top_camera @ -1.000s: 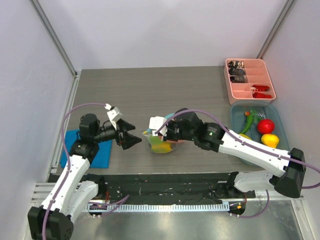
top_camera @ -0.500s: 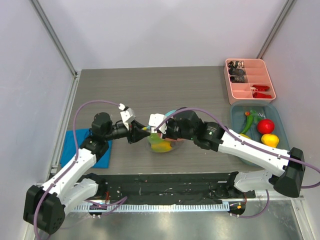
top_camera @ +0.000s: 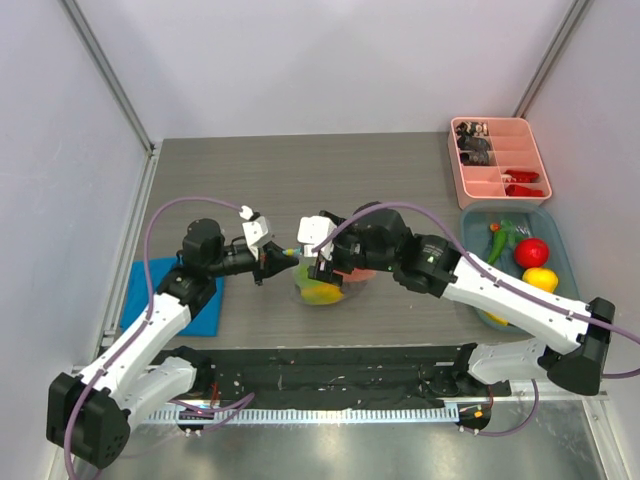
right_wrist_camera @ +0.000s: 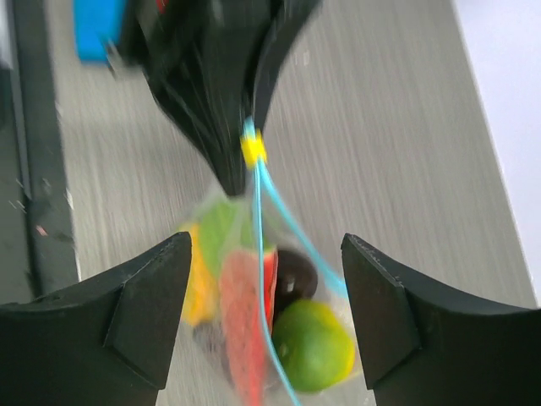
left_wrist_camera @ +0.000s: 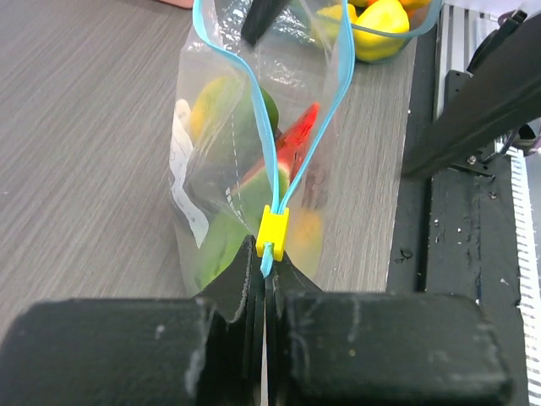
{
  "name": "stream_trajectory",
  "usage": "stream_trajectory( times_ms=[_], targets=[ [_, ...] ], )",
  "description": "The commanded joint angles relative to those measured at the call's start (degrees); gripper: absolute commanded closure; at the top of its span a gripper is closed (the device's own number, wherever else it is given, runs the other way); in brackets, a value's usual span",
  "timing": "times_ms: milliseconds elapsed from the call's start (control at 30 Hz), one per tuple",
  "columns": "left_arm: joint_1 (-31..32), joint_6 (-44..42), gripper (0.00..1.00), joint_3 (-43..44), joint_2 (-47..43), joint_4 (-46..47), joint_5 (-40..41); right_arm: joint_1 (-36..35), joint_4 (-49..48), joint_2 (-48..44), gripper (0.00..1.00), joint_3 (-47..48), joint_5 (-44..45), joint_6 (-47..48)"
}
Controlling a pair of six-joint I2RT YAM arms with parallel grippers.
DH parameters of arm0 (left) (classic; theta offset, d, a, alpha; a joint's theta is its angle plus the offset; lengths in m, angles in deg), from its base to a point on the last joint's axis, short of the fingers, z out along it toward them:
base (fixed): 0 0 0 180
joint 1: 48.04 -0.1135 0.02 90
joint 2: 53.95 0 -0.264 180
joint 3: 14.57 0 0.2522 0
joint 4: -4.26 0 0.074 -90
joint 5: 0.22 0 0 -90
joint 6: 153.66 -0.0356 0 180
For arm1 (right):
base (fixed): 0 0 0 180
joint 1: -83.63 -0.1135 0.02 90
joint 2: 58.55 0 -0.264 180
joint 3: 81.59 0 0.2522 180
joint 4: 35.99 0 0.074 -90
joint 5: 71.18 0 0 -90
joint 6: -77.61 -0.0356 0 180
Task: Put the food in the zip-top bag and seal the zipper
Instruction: Zip the zipper food storage bag at the center of the board.
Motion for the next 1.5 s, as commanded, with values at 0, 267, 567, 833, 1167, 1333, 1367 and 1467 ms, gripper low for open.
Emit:
stream_trajectory(
  times_ms=[0, 267, 567, 833, 1167, 1333, 1367, 1467],
  targets=[
    [0.07, -4.91, 1.00, 3.36, -0.65, -1.39, -1.83, 0.05, -1.99, -0.21, 0.24, 6.59, -10.37, -2.64],
    [0.07, -6.40, 1.00, 3.62, -1.36, -1.66, -2.45, -0.03, -1.99, 4.45, 0.34, 8.00, -20.06, 2.71],
    [0.24, -8.78, 1.00, 3.27, -2.50, -3.24, -3.24, 1.63, -1.64, 9.28, 0.43, 10.46, -17.51, 3.68],
    [0.95, -9.57, 1.00, 3.27, -2.24, -3.24, -3.50, 1.90, -1.64, 9.81, 0.53, 10.28, -16.98, 3.86],
    [0.95, -9.48, 1.00, 4.15, -1.97, -5.00, -3.06, 2.60, 1.25, 10.87, 0.83, 11.16, -17.60, 5.79],
    [0.95, -9.48, 1.00, 3.45, -3.99, -5.44, -0.69, 5.67, 2.49, 9.90, 0.99, 10.38, -17.16, 5.09],
    [0.95, -9.31, 1.00, 3.19, -4.34, -5.53, -0.43, 6.20, 2.84, 9.29, 0.99, 9.85, -17.16, 5.00],
    [0.86, -9.04, 1.00, 2.92, -5.40, -5.79, 0.54, 8.75, 4.24, 8.50, 0.99, 9.23, -17.42, 5.18]
  ],
)
